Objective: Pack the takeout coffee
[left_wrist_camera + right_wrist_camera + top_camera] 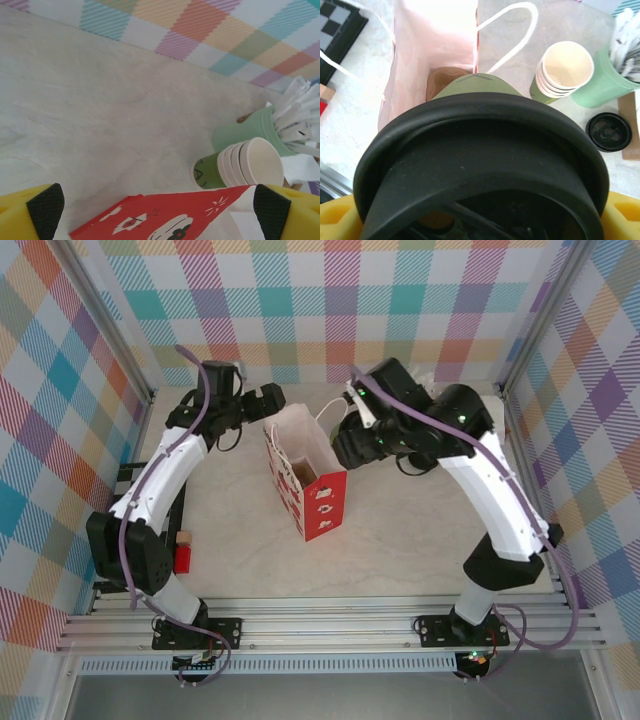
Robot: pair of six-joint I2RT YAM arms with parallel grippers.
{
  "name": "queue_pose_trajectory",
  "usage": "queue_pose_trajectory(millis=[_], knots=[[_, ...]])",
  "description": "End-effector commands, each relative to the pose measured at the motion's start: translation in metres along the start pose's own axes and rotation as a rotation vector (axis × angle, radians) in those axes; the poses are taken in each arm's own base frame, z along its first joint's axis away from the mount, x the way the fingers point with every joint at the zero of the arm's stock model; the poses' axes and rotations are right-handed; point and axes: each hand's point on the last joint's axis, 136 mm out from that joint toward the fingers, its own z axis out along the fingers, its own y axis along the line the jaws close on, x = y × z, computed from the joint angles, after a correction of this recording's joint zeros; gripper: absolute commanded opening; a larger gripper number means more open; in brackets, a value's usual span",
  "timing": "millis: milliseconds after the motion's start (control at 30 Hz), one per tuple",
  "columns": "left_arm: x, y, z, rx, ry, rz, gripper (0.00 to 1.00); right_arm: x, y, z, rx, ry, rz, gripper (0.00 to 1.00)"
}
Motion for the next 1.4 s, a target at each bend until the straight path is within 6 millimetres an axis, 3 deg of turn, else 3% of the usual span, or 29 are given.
queue_pose_trajectory(millis=[0,233,433,533,733,867,1067,1367], knots=[[0.007,-0.026,0.006,0.113,0.081,0.018,0.98,-0.015,0.013,0.012,-0.032,-0.025,-0.032,0.63],[0.017,-0.057,0.013,0.19,0.113,0.017,0.98,-0.033,0.044,0.042,-0.137,-0.031,-0.003,0.63],[0.025,-0.065,0.009,0.197,0.133,0.01,0.98,-0.026,0.043,0.072,-0.087,0.046,-0.001,0.63],[0.029,-0.067,0.005,0.204,0.145,0.003,0.98,-0.01,0.046,0.072,-0.103,0.119,-0.003,0.63],[0.042,-0.074,-0.004,0.218,0.171,-0.032,0.99,0.043,0.039,0.06,-0.097,0.295,-0.002,0.63],[0.054,-0.084,-0.011,0.253,0.188,-0.073,0.99,0.057,0.037,0.05,-0.109,0.331,0.018,0.63],[0.064,-0.093,-0.021,0.256,0.198,-0.083,0.99,0.046,0.047,0.065,-0.133,0.311,0.029,0.63],[0.061,-0.075,-0.032,0.161,0.154,-0.045,0.99,0.031,0.059,0.092,-0.132,0.323,0.089,0.63]])
